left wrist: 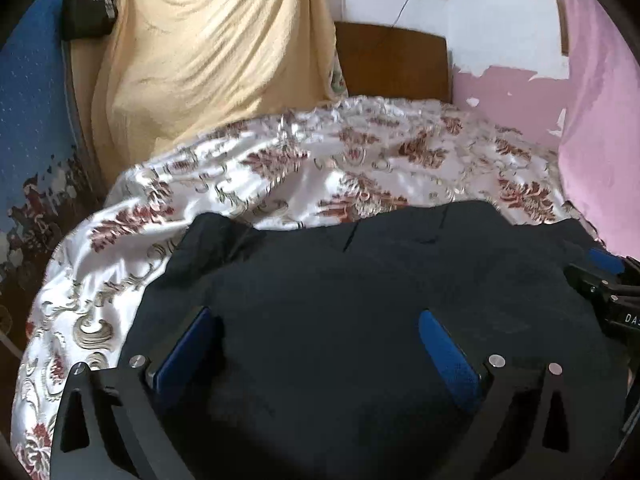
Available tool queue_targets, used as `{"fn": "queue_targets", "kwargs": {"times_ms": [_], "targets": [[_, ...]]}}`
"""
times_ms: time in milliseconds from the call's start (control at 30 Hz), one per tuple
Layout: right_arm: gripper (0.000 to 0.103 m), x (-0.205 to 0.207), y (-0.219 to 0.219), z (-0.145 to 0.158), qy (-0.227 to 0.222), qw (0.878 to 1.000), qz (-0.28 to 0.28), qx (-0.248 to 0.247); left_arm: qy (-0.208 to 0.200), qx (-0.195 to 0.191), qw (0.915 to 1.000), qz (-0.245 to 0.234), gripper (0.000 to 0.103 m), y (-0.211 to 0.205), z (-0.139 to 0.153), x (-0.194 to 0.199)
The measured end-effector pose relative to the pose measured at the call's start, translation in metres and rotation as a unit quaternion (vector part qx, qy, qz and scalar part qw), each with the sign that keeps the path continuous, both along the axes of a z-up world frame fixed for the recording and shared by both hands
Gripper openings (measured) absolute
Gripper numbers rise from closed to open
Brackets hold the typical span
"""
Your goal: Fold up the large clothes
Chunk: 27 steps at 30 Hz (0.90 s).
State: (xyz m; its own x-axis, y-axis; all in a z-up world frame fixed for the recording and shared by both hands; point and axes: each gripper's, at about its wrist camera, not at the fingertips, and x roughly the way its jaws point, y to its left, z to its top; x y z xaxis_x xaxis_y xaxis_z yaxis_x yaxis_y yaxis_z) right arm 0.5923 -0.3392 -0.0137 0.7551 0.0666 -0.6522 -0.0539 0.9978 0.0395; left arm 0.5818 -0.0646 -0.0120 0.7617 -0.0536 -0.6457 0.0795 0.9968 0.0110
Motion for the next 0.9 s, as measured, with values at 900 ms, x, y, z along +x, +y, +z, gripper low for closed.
{"fn": "queue_targets", "kwargs": {"times_ms": [900], "targets": [[0.102,0.042,-0.006,-0.049,0.026,0.998,0.012,0.062,0.023,-0.156,0.9872,0.021,0.103,0.040,-0.047,0.046]]}}
